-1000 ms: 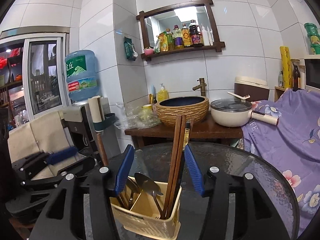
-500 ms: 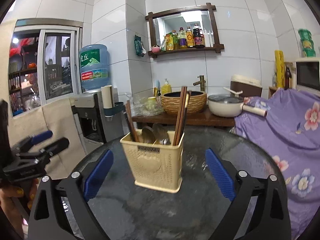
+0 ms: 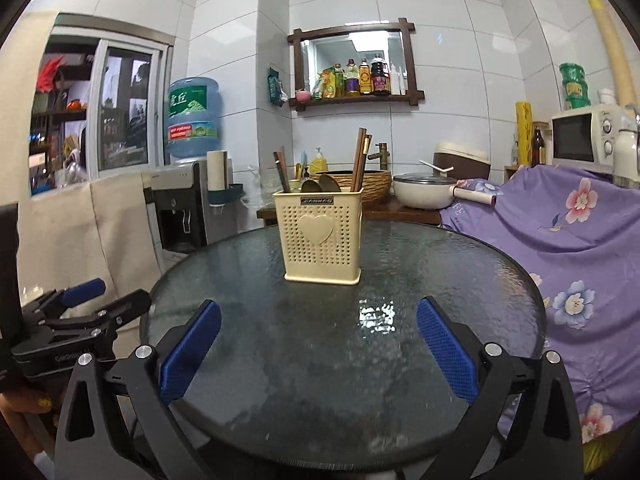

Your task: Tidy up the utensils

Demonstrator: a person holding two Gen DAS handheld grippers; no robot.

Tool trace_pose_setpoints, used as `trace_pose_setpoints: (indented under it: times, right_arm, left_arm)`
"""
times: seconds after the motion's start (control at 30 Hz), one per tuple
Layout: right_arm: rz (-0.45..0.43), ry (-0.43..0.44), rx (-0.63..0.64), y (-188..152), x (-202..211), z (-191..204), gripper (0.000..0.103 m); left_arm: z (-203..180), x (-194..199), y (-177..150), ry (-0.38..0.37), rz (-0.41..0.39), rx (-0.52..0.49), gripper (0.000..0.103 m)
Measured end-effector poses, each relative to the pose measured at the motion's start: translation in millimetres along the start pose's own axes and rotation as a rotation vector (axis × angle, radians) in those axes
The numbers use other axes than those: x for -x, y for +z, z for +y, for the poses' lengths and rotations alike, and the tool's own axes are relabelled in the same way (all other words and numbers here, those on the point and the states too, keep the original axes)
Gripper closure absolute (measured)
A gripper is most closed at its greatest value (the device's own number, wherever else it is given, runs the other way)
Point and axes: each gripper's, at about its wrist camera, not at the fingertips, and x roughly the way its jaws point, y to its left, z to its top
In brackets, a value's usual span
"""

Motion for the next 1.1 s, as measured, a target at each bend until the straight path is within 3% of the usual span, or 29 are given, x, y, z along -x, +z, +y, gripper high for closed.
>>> trace_pose_setpoints:
  times: [0.33,0.53,1.1]
  right_arm:
    - [-0.026,-0.005,0.011,-23,50,23,0.006]
    - [-0.048,-0.027,0.006,-20,57,22,0.006]
    - [-0.035,-0.04,-0.005,-20,59,18,0.006]
  left_arm:
    - [-10,44,-26,-0.002,0.003,-0.052,0.006]
    - [-7,48,-21,0.041,-0.029,-0.05,0.006]
    - [-6,43,-17,0.05,-0.007,-0.037,0.006]
